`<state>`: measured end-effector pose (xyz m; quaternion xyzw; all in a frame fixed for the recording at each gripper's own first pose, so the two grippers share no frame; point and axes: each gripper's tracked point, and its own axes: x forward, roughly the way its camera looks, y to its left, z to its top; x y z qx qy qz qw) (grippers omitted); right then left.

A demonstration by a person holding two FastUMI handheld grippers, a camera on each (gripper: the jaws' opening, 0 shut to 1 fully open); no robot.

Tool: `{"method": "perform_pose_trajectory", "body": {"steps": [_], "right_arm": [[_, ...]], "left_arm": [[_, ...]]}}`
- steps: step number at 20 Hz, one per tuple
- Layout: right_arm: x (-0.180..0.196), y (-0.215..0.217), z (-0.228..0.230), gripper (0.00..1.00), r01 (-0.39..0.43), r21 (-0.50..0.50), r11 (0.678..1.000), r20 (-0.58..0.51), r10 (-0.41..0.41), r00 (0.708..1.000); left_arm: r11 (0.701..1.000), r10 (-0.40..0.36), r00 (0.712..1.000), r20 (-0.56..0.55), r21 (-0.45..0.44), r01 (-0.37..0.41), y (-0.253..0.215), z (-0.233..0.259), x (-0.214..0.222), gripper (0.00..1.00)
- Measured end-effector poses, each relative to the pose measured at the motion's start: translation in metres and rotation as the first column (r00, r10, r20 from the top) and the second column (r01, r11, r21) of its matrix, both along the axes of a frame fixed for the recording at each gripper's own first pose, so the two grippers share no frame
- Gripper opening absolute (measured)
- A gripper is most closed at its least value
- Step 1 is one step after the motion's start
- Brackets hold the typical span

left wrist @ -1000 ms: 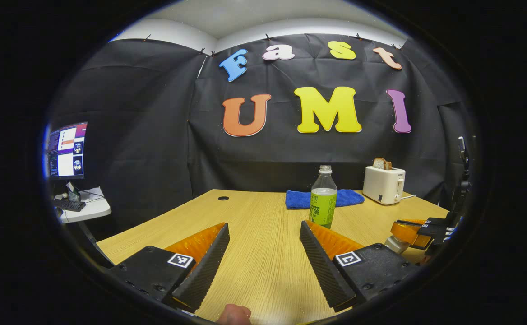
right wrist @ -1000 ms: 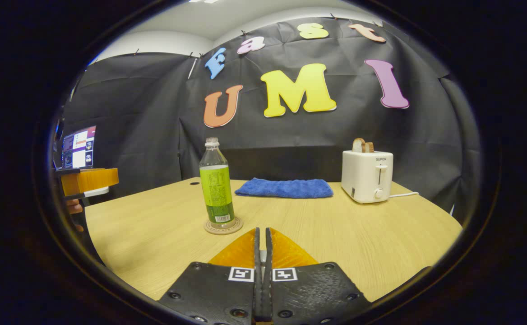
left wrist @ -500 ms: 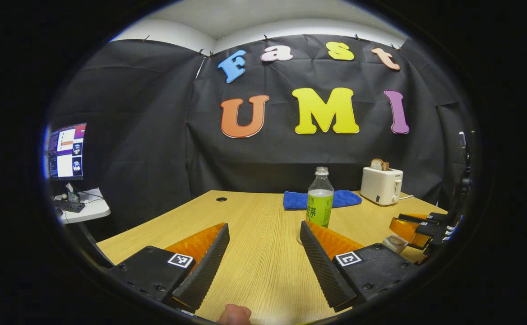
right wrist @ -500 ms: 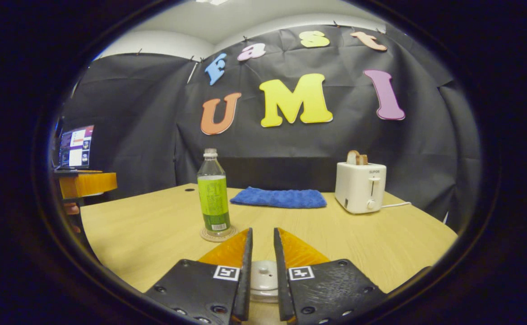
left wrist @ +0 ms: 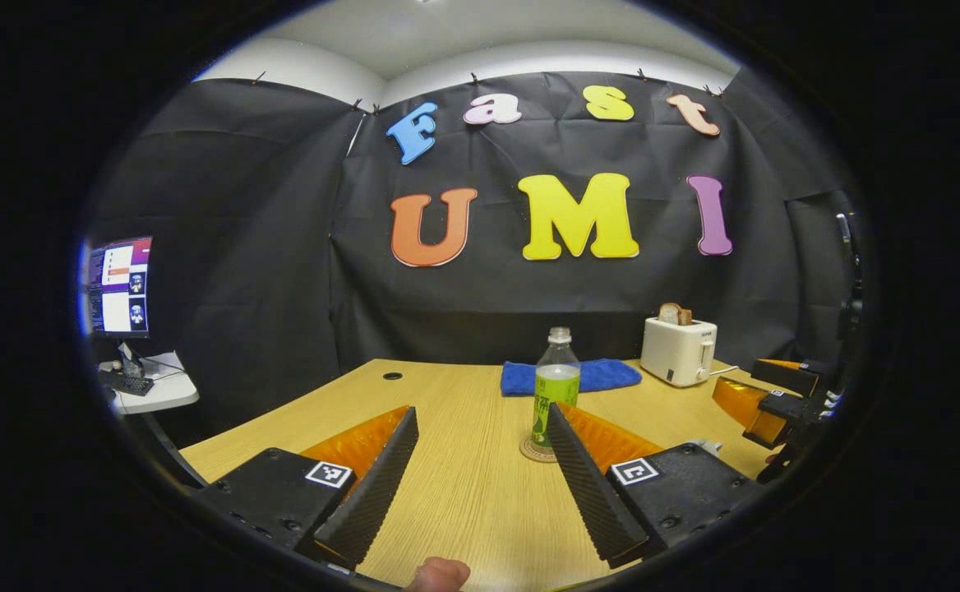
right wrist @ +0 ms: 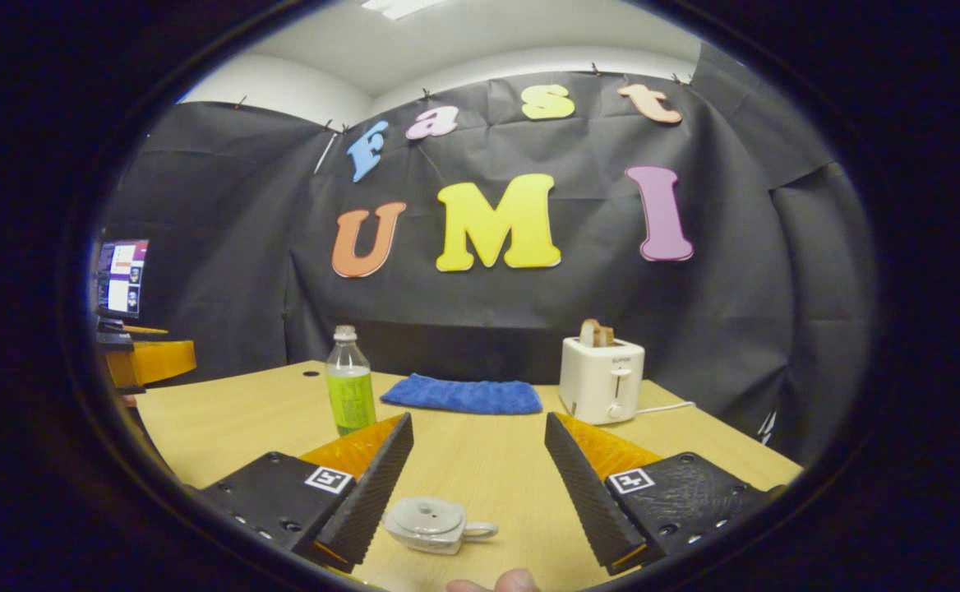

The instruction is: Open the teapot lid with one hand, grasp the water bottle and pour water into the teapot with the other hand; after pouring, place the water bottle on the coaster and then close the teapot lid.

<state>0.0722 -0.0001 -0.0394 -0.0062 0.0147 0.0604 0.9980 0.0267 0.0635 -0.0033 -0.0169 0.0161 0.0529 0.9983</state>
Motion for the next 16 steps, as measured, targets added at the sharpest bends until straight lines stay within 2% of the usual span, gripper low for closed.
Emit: {"method": "perform_pose_trajectory", "body": {"steps": [4,8,13,16], "right_arm": [[-0.033,-0.018,0.035,0.96,0.033,-0.002,0.999,0.056,-0.033,0.998],[-0.067,-0.021,0.050,0.97,0.039,0.018,0.999,0.087,-0.041,0.995],[-0.100,-0.013,0.033,0.96,0.043,0.050,0.998,0.066,-0.046,0.997],[-0.106,-0.011,0.025,0.96,0.057,0.012,0.998,0.062,-0.058,0.996]], "left_arm": [[0.999,-0.027,0.999,0.037,0.023,0.026,-0.027,0.023,-0.010,0.98],[0.998,-0.055,0.997,0.046,0.017,0.054,-0.053,0.031,-0.028,0.98],[0.999,-0.031,0.998,0.052,0.009,0.031,-0.060,0.026,-0.051,0.98],[0.999,-0.043,0.998,0.044,0.031,0.042,-0.064,0.023,-0.057,0.98]]}}
